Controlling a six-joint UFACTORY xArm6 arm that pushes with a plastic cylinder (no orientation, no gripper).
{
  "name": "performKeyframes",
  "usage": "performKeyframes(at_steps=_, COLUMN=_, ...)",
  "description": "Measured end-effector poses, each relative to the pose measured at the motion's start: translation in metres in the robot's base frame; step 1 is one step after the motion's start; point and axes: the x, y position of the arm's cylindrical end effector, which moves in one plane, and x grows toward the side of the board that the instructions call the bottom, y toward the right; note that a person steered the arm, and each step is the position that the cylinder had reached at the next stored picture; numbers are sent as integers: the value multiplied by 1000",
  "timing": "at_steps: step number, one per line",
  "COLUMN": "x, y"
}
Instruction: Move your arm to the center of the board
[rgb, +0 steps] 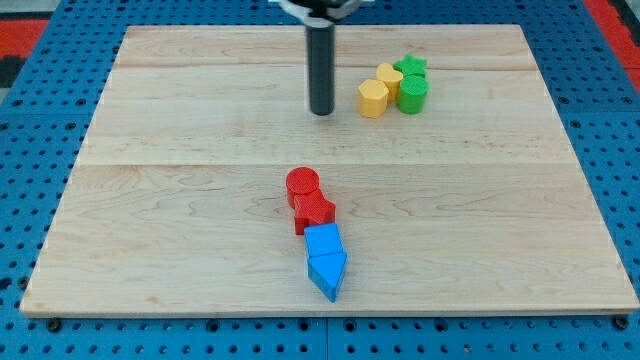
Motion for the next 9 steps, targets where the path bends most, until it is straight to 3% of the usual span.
performKeyframes(at_steps=2, x=1, y=59)
performKeyframes(at_steps=4, x=18, y=0)
performKeyframes(at_steps=9, x=19, y=-8)
